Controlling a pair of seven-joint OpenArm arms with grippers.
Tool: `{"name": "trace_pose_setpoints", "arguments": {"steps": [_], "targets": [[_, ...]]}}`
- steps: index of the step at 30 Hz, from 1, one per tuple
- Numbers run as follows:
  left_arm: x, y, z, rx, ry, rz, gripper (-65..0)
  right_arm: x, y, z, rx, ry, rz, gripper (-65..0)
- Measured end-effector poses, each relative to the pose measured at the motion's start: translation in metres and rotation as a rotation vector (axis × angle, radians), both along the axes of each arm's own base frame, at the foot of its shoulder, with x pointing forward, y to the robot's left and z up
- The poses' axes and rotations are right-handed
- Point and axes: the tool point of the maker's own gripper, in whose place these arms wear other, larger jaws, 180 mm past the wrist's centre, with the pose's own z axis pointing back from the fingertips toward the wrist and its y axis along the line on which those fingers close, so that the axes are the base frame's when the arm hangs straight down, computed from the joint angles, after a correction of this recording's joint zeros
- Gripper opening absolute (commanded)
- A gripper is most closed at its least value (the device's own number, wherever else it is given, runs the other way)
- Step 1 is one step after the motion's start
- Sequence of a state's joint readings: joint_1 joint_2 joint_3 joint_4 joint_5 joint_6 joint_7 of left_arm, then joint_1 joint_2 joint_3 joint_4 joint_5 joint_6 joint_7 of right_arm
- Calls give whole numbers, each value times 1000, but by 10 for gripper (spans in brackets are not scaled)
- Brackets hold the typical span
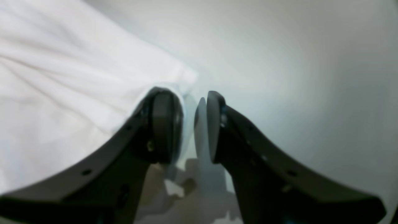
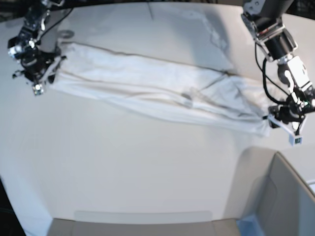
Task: Layout the t-shirt on the table in an organized manner, then fold the t-shirt properly
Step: 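Release the shirt with both grippers and raise them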
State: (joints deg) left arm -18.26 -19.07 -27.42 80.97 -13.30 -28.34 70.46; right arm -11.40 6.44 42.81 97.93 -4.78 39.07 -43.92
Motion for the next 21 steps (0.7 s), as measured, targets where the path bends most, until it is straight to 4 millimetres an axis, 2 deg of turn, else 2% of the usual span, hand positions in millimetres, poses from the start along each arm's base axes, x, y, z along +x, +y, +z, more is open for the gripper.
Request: {"name": "trace_pose_setpoints", "arguments": {"steps": [2, 7, 10, 13, 14, 16, 19, 21], "targets": [[0, -1, -1, -1, 1, 0, -347, 0, -10, 12, -34, -21, -15, -463], [-11, -7, -14, -19, 45, -4, -347, 9, -7, 41, -81, -97, 7, -463], [-11, -6, -14, -17, 44, -3, -347, 12, -6, 52, -102, -123, 16, -463], [-11, -6, -14, -17, 43, -3, -347, 10, 0, 53, -110, -123, 36, -464], [-11, -6, -14, -17, 44, -3, -347, 8, 9, 50, -108, -112, 60, -464], [-13, -6, -16, -17, 46, -3, -347, 2, 43, 42, -91, -78, 150, -464], [-20, -6, -22, -16, 60, -2, -347, -10, 124, 33, 33, -78, 353, -464], [-23, -5, -24, -17, 73, 1, -347, -11, 146, 30, 80, -81, 382, -464]]}}
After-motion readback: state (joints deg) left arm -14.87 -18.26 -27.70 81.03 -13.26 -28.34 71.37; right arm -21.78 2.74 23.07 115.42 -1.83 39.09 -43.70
